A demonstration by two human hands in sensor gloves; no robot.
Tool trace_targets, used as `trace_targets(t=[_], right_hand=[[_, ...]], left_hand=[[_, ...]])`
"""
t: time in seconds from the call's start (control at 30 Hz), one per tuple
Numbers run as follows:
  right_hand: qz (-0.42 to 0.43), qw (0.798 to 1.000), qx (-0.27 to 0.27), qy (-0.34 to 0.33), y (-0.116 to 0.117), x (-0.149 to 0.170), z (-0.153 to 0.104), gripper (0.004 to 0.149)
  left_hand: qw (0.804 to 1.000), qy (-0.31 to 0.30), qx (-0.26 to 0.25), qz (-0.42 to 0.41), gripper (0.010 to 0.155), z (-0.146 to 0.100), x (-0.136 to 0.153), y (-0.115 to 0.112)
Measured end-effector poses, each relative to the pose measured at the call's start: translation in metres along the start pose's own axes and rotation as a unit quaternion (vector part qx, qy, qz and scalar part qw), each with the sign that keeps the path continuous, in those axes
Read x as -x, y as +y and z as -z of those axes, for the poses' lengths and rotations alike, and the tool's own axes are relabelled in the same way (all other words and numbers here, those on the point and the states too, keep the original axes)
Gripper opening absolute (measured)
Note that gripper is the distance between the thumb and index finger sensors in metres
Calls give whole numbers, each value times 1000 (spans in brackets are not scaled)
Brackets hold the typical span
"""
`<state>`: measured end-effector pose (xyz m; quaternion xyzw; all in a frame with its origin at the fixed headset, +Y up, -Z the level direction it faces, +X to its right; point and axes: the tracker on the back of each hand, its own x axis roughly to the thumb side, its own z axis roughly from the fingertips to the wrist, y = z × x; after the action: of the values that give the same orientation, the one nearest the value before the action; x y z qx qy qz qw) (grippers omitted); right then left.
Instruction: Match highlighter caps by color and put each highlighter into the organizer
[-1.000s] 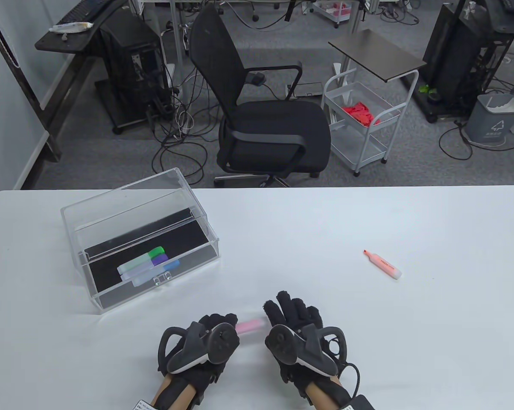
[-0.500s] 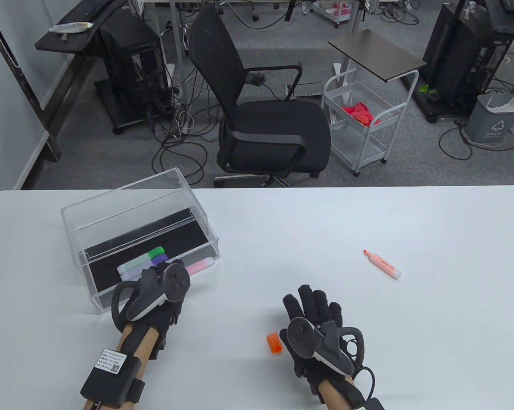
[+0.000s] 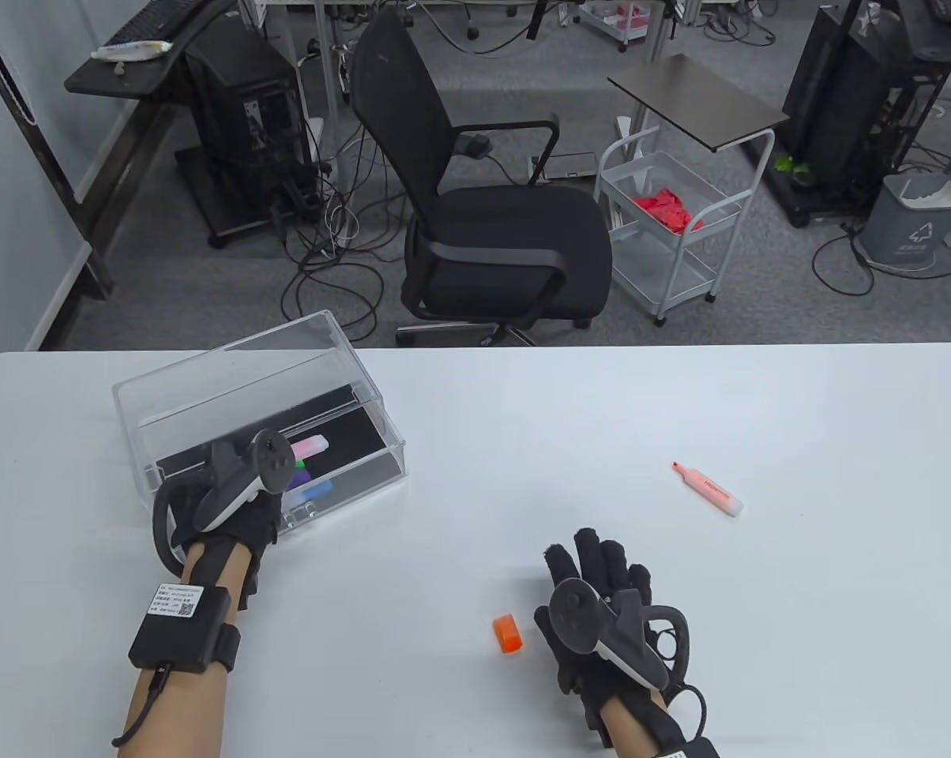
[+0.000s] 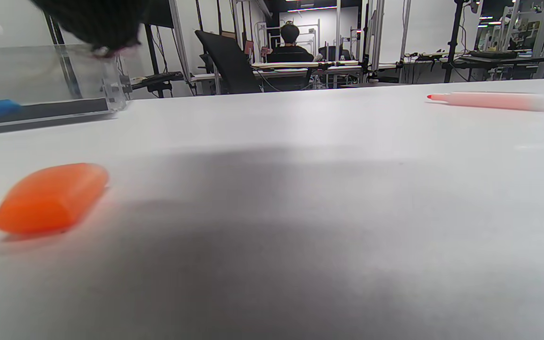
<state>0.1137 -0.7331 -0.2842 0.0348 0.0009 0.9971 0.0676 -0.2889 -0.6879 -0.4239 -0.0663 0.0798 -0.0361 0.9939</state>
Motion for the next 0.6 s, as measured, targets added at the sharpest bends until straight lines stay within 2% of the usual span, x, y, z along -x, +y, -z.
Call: trace_targets(t=[0.13,0.33,0.6], right_hand=[[4,1000,-2,4,0,3,0,74],[6,1000,-2,2,0,1,0,74],[12,1000,-4,-3,0,0,0,74]], left_hand=[[999,-4,-6,-34,75,0,5,0],[999,-20,-20,-32,81,-14,4,10],[995,-69,-28,-60,84,-56,-10,15]])
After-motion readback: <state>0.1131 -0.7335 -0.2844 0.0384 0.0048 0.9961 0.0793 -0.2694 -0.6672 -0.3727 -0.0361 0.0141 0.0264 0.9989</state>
